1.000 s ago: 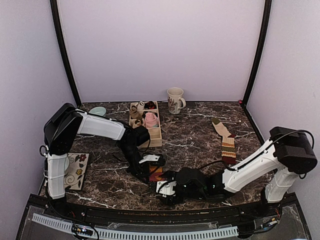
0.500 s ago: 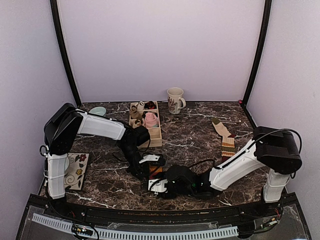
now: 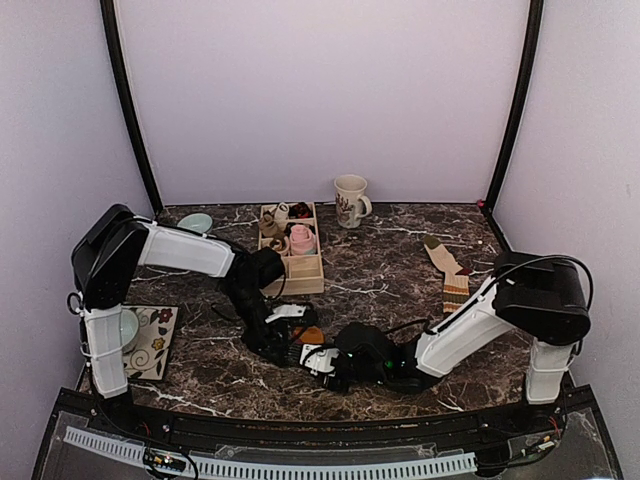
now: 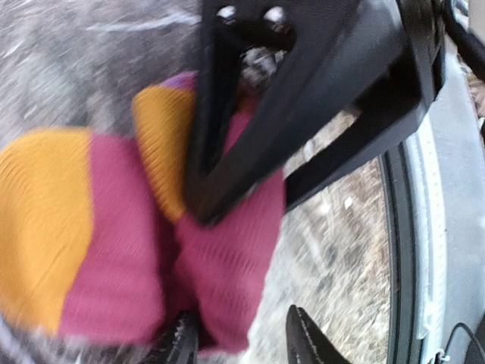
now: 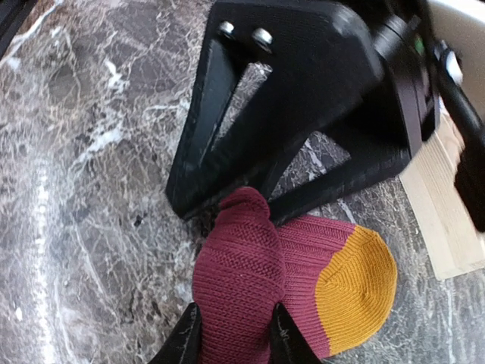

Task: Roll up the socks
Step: Roll the sock at the center of the board.

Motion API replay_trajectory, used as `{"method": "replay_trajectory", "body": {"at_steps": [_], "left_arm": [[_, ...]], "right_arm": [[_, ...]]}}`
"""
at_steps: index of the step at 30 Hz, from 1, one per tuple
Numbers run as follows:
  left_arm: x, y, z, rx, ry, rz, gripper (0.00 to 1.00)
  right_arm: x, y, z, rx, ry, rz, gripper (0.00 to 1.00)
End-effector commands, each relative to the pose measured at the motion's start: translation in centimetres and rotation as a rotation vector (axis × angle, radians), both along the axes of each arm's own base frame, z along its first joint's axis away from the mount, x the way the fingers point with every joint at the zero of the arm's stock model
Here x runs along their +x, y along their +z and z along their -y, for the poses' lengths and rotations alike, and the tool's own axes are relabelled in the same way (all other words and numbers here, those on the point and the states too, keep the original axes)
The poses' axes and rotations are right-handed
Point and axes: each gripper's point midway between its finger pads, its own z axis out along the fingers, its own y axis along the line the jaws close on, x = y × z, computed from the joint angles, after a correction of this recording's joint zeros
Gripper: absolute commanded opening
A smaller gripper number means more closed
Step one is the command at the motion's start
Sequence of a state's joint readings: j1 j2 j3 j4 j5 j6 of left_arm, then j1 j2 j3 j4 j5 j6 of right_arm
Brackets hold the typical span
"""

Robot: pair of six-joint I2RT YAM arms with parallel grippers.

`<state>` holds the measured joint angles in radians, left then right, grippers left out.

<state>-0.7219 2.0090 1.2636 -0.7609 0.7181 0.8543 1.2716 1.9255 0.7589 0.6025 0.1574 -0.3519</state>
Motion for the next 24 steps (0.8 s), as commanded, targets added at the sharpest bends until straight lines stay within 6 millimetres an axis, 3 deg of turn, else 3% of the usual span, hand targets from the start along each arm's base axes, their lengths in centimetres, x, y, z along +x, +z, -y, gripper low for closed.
{"method": "replay_trajectory", "body": {"at_steps": [1, 2, 3, 9, 11, 14, 19, 24], "left_arm": [[2.6, -0.3, -2.5, 0.075, 0.098, 0.142, 0.45], [3.2, 0.1, -2.7, 0.064, 0.118, 0.171, 0.57], [3.6, 0.3, -3.0, 0.057, 0.137, 0.19, 0.59], [7.5, 3.3, -6.0, -0.034, 0.309, 0.377, 0.6], [7.7, 4.1, -6.8, -0.064, 0.299, 0.483, 0.6], [7.6, 4.8, -7.6, -0.079, 0.275, 0.582, 0.64], [5.6, 5.4, -6.9, -0.111, 0.19, 0.509, 0.61], [3.6, 3.9, -6.5, -0.084, 0.068, 0.529, 0.53]], "right_arm": [[-2.8, -7.4, 3.9, -0.192, -0.002, -0.25, 0.22], [-2.9, -7.5, 3.8, -0.193, -0.004, -0.281, 0.2], [-2.8, -7.6, 3.8, -0.191, -0.014, -0.312, 0.18], [-2.9, -7.4, 4.5, -0.169, -0.049, -0.479, 0.11], [-2.8, -7.6, 4.9, -0.176, -0.072, -0.514, 0.1], [-2.9, -7.7, 5.3, -0.171, -0.098, -0.59, 0.1], [-3.2, -8.7, 5.6, -0.188, -0.182, -0.815, 0.1], [-4.3, -10.6, 6.5, -0.243, -0.264, -1.071, 0.09]]}}
